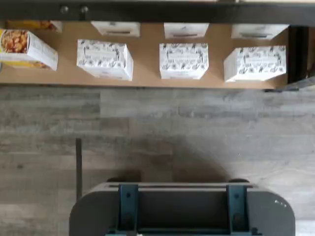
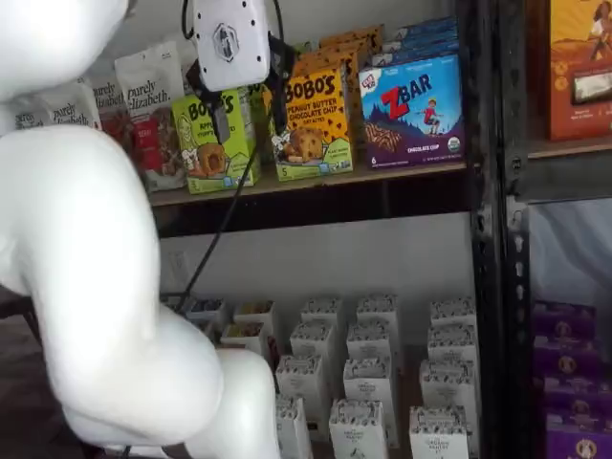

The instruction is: Pick up the orange box on the top shelf, the fifth box from the left

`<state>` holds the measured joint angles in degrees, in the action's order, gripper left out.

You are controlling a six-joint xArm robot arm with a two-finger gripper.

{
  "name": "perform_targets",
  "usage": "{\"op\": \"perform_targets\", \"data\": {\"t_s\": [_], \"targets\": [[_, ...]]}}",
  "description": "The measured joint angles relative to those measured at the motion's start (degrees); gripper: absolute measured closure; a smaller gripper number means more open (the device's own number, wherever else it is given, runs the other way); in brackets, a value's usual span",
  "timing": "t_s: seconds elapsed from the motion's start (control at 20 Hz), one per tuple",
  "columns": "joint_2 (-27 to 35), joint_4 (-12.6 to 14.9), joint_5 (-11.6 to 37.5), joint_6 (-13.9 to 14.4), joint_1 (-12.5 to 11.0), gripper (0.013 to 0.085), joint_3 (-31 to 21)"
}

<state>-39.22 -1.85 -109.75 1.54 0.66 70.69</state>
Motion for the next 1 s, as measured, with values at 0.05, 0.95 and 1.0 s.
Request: {"op": "perform_targets", "data": {"t_s": [0.05,0.95,1.0], "targets": [[0.3,0.1,0.9,0.0,0.1,0.013,0.0],[4.8,1.6,24.5,0.2,0.5,0.013,-2.8],[4.6,1.7,26.0,0.2,0.5,0.013,-3.3]]}}
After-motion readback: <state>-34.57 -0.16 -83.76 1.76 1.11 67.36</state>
